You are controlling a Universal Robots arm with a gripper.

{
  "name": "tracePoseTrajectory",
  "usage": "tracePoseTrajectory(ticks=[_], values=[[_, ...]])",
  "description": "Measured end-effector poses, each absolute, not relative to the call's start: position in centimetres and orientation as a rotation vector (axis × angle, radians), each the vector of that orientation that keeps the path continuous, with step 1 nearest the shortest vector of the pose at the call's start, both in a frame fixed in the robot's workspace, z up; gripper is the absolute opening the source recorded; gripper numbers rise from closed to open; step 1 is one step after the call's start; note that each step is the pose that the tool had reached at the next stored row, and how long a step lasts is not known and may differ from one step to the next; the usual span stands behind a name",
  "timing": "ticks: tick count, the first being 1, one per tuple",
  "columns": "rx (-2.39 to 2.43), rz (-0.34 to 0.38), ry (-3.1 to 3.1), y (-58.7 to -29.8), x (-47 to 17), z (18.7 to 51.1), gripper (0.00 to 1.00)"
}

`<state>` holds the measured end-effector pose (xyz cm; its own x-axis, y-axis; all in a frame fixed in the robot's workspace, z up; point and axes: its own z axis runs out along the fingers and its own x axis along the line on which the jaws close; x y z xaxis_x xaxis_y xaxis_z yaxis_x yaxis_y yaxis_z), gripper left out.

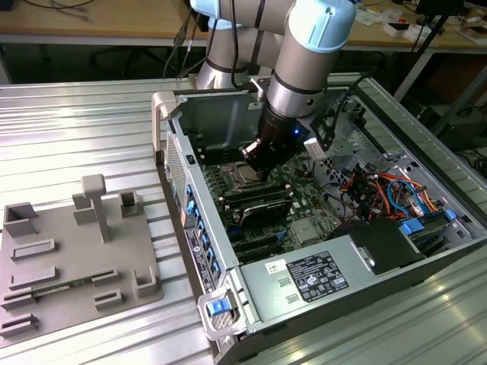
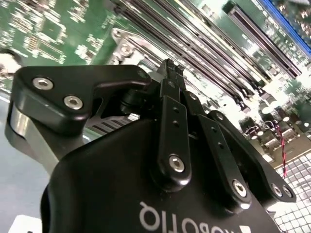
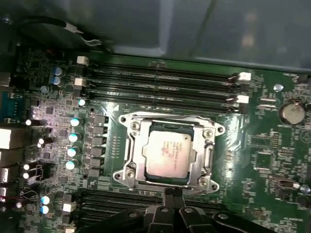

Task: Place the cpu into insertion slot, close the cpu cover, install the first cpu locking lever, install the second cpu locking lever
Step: 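Install the second cpu locking lever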

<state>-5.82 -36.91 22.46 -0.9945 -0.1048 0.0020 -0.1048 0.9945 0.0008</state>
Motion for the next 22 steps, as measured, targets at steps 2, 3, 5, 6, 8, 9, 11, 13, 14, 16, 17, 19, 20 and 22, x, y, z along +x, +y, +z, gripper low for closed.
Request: tracePoseTrajectory(ticks=[2,3,5,6,8,9,11,13,14,16,17,19,20,22], values=[[0.165,-0.001,-3.134,-36.9,-6.8,21.9,0.11],[0.164,-0.001,-3.132,-36.9,-7.2,21.7,0.11],[0.165,-0.002,-3.130,-36.9,-7.6,21.4,0.11],[0.164,-0.001,-3.130,-36.9,-7.7,21.3,0.11],[0.164,-0.002,-3.130,-36.9,-7.9,21.3,0.11],[0.164,-0.002,-3.130,-36.9,-8.0,21.3,0.11],[0.164,-0.002,-3.130,-36.9,-8.2,21.3,0.11],[0.165,-0.002,-3.130,-36.9,-8.8,21.3,0.11],[0.164,-0.002,-3.130,-36.9,-9.1,21.3,0.11],[0.164,-0.002,-3.130,-36.9,-9.6,21.2,0.11],[0.164,-0.002,-3.130,-36.9,-9.7,21.1,0.11],[0.164,-0.002,-3.130,-36.9,-9.9,21.0,0.11],[0.165,-0.002,-3.130,-36.9,-10.1,20.9,0.11],[0.165,-0.002,-3.130,-36.9,-10.2,20.9,0.11]])
